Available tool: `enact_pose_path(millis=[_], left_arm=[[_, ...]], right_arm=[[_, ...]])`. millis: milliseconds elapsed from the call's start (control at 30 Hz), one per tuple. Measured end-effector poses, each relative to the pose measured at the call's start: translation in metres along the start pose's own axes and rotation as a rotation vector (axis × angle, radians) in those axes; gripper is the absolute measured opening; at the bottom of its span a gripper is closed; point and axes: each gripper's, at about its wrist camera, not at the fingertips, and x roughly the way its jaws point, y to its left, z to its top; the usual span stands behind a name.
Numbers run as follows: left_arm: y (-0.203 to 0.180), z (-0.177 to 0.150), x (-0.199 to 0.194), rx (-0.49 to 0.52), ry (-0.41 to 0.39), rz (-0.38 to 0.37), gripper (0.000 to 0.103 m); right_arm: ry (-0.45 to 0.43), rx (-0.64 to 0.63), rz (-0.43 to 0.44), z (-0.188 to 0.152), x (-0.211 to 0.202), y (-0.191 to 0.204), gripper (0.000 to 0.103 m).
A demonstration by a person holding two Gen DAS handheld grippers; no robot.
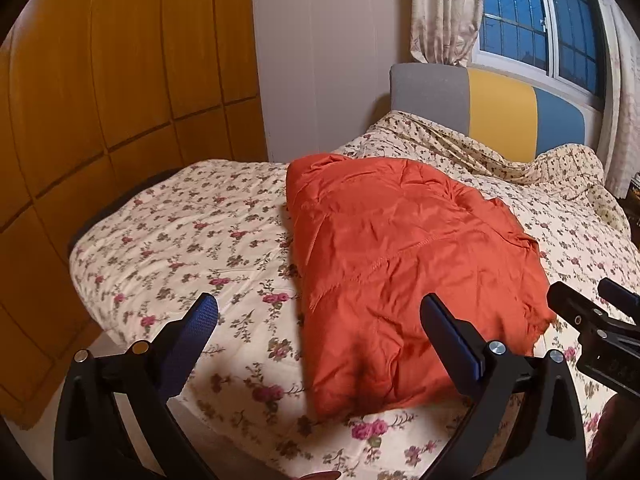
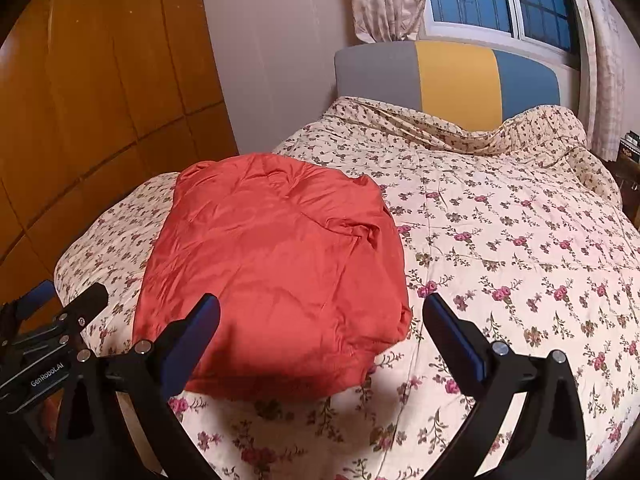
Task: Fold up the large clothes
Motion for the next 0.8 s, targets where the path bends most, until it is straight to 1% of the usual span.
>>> enact_pose_path(millis=[167, 333, 467, 800], left_arm=[[-0.001, -0.001, -0.011, -0.002, -0.007, -0.015, 0.100], [-0.002, -0.003, -0.015, -0.001, -0.005, -0.019, 0.100], [-0.002, -0.005, -0.015, -0.006, 0.003, -0.020, 0.100], [-0.001, -0.007, -0.012, -0.006, 0.010, -0.023, 0.100]], right_arm=[[-0.016, -0.011, -0.015, -0.001, -0.006, -0.002, 0.101], [-0.026, -0.011, -0.006, -0.001, -0.011, -0.003, 0.101], [-0.031, -0.013, 0.006, -0.001, -0.013, -0.002, 0.101], [-0.026, -0.007, 0.006, -0.002, -0.013, -0.002, 0.101]])
